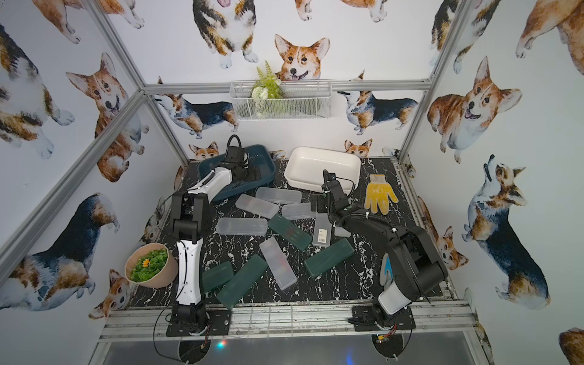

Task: Place the pencil cases by color into the storage box
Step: Move the storage box to the center of the board.

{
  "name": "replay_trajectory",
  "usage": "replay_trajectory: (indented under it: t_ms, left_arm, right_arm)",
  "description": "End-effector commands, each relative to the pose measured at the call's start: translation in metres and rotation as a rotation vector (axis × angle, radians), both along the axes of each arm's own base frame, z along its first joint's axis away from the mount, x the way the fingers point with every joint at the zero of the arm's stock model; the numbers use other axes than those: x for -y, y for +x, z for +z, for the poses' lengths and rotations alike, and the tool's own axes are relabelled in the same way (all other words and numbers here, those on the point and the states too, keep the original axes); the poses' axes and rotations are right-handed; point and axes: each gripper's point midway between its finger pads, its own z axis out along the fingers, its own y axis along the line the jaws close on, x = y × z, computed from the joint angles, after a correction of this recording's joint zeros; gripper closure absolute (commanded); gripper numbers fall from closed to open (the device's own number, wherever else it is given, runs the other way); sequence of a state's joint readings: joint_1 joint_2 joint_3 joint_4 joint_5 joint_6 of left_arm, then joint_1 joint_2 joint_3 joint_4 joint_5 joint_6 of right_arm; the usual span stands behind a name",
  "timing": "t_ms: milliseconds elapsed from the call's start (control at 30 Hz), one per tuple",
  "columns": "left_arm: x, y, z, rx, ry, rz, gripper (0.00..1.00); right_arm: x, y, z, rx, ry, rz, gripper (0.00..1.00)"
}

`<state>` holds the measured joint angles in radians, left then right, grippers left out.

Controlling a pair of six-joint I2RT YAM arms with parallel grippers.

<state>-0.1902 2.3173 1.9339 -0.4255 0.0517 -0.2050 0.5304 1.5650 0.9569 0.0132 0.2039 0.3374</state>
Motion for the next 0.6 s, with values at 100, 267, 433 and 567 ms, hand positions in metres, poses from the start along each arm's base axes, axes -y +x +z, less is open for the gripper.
replay_trajectory:
  t_ms: [100, 267, 433, 567]
  left_arm:
    - [0.017, -0.012, -0.020, -0.075, -0.059, -0.086, 0.07]
    - [0.017, -0.028, -0.031, -0.119, -0.064, -0.105, 0.08]
    - [0.018, -0.041, -0.034, -0.141, -0.076, -0.116, 0.09]
    - [0.017, -0.048, -0.029, -0.138, -0.074, -0.119, 0.10]
  right_arm:
    - [-0.009, 0.006, 0.005, 0.032, 0.008, 0.036, 0.00]
    - [-0.010, 0.006, 0.004, 0.030, 0.007, 0.044, 0.00]
    - [-0.009, 0.005, 0.005, 0.025, 0.000, 0.042, 0.00]
    - [-0.004, 0.003, 0.001, 0.007, -0.014, 0.022, 0.00]
